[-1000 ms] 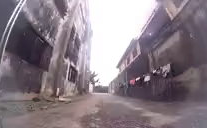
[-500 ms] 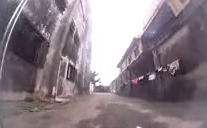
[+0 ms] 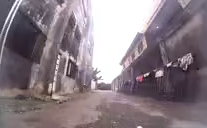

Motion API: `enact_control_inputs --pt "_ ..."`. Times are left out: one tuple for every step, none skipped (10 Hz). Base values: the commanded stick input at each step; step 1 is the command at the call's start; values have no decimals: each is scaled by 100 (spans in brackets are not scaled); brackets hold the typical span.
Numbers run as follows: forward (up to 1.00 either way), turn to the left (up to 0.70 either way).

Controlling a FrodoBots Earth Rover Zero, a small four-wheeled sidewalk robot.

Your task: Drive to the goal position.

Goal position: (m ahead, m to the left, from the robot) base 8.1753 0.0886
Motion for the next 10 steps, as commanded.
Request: enact_control_inputs --pt "100 0" --pt "100 0" --pt "100 0" --pt "100 0" --pt "100 0" --pt "100 0" --pt "100 0" --pt "100 0" --pt "100 0" --pt "100 0"
